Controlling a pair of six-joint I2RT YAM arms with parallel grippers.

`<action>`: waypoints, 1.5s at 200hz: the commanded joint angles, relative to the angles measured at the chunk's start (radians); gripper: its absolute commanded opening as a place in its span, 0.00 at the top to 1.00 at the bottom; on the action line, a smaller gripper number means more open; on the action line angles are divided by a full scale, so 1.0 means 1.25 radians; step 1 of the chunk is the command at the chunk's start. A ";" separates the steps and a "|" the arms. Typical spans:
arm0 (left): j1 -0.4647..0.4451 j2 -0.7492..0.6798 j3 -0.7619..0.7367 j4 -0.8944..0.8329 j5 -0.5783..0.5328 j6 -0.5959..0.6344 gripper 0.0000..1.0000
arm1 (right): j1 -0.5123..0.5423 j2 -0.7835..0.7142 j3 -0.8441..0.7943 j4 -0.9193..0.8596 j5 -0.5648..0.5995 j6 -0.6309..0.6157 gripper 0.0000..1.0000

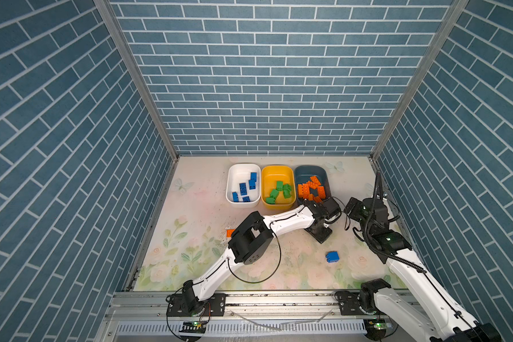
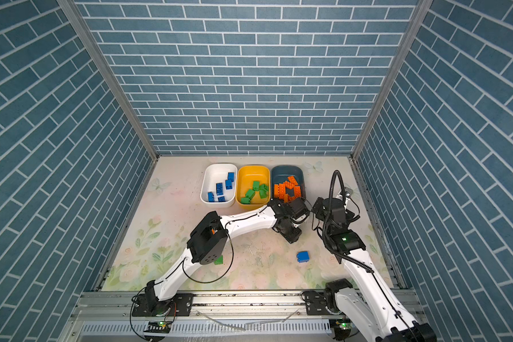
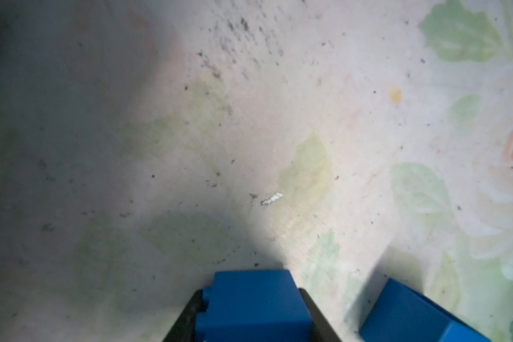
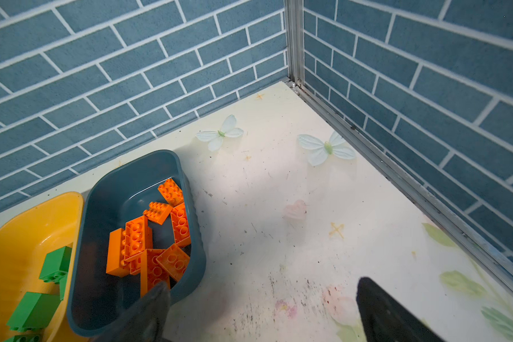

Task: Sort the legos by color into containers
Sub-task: 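Carry the blue brick into the white tub with the left gripper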

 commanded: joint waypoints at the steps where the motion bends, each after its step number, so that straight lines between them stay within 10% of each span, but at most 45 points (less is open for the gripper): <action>1: 0.004 -0.021 -0.060 0.002 -0.016 -0.002 0.59 | 0.003 0.004 -0.008 0.004 -0.008 -0.008 0.02; 196: 0.298 -0.542 -0.566 0.281 -0.042 -0.116 0.63 | 0.012 0.126 0.015 0.140 -0.187 0.040 0.01; 300: 0.538 -0.538 -0.597 0.334 -0.107 -0.224 0.64 | 0.048 0.193 0.047 0.165 -0.217 0.047 0.01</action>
